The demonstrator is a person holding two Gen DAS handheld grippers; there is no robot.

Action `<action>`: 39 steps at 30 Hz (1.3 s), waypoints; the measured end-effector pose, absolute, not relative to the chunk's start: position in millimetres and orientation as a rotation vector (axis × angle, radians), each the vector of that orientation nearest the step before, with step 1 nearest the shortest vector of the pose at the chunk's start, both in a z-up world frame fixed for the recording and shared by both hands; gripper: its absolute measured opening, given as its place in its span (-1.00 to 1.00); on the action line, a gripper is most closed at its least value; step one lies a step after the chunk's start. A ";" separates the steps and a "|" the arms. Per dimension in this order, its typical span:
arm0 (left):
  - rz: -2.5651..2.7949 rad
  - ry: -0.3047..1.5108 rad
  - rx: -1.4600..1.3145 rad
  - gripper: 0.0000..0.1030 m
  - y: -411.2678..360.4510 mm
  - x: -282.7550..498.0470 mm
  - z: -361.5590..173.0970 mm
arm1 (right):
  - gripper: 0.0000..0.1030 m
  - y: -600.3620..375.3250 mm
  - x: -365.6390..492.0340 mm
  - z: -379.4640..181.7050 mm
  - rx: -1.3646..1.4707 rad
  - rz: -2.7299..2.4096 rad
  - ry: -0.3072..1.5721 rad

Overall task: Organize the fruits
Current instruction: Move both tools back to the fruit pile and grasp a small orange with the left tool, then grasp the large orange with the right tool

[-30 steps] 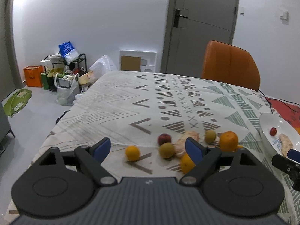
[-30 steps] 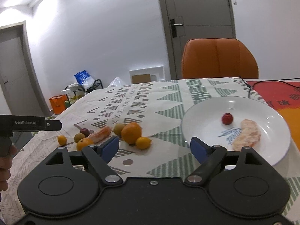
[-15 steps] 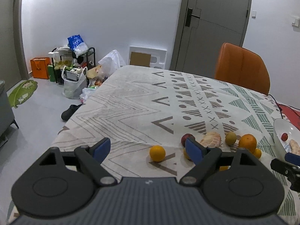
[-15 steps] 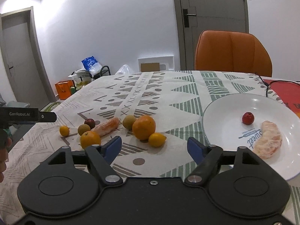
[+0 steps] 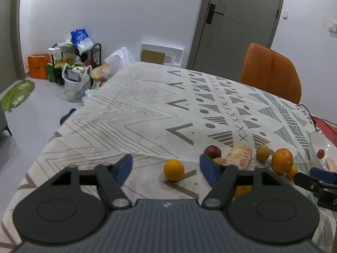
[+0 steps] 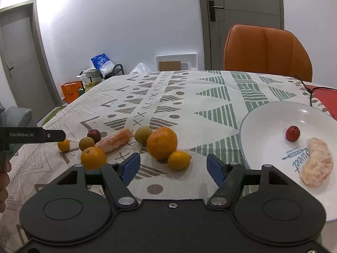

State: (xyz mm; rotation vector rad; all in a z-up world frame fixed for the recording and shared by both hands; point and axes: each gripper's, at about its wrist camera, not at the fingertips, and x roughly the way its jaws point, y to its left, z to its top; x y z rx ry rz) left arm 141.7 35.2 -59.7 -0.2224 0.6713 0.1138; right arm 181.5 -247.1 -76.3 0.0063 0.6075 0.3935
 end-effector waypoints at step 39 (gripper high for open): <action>0.062 0.622 -0.246 -0.58 28.4 137.7 -44.5 | -0.28 -237.7 194.0 -52.5 -0.007 0.391 0.543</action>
